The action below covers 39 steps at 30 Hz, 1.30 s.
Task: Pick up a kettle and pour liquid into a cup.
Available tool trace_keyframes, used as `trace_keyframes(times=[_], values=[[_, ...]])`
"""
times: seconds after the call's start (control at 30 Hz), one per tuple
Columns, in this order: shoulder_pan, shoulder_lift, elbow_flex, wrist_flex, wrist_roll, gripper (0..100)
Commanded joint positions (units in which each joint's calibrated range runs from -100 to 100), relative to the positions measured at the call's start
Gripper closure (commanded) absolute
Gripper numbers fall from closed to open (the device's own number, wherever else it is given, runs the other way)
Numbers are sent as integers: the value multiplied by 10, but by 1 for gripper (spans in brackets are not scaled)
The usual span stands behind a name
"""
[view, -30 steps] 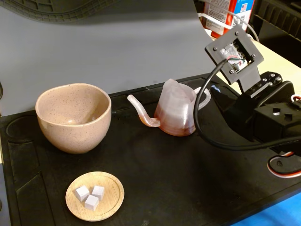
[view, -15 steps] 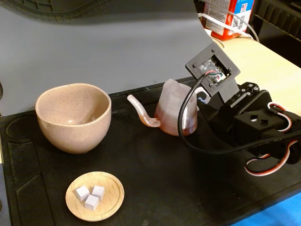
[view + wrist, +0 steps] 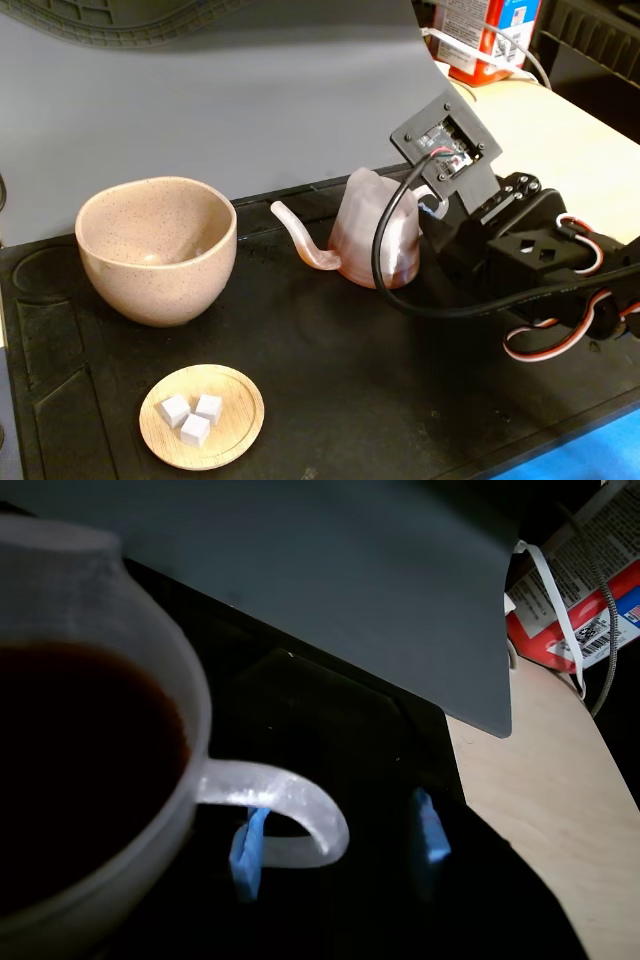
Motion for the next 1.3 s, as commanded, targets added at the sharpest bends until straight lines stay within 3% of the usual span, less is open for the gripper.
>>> trace_keyframes(times=[0.0, 0.17, 0.23, 0.67, 0.8, 1.27], values=[[2, -7, -25, -7, 3, 81], [2, -8, -39, -8, 28, 81], [3, -1, -42, -57, 29, 82], [3, -2, -31, -63, 29, 82], [5, -1, -31, -63, 29, 99], [5, -10, -32, -64, 25, 99]])
